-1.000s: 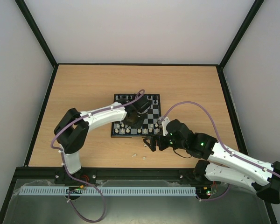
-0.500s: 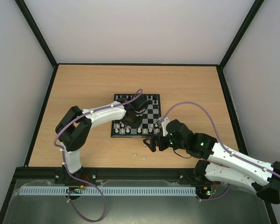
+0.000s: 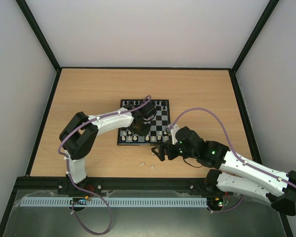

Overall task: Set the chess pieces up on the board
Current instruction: Place the chess piece on the chessboard, then pick up the chess piece at the center of the board.

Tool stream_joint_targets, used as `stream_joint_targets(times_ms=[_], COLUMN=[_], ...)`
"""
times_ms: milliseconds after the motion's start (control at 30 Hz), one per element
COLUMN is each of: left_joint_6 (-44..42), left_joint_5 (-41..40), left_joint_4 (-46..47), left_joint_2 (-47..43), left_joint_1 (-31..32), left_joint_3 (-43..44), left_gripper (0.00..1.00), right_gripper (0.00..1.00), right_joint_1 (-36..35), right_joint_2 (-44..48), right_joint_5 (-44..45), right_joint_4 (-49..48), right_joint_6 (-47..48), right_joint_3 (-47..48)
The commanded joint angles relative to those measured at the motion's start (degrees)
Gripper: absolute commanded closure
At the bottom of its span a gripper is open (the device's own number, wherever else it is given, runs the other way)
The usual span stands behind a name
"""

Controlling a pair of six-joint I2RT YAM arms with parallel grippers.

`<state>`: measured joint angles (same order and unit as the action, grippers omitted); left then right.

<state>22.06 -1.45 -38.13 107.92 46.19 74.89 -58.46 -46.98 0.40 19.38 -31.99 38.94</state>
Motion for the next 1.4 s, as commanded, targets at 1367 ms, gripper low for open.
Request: stream_joint_targets(times_ms=[1367], left_joint_6=[9.12], left_joint_5=[-5.98], left_joint_4=[-7.32], left_joint_2=[-32.27], left_joint_1=[6.13], left_joint_3=[-9.59], left_gripper=[0.63], right_gripper=[0.01], right_joint_1=[0.17], right_joint_2=[-3.60], right_joint_5=[0.48], right_joint_4=[1.11], right_joint_6=[0.27], right_joint_3=[0.16])
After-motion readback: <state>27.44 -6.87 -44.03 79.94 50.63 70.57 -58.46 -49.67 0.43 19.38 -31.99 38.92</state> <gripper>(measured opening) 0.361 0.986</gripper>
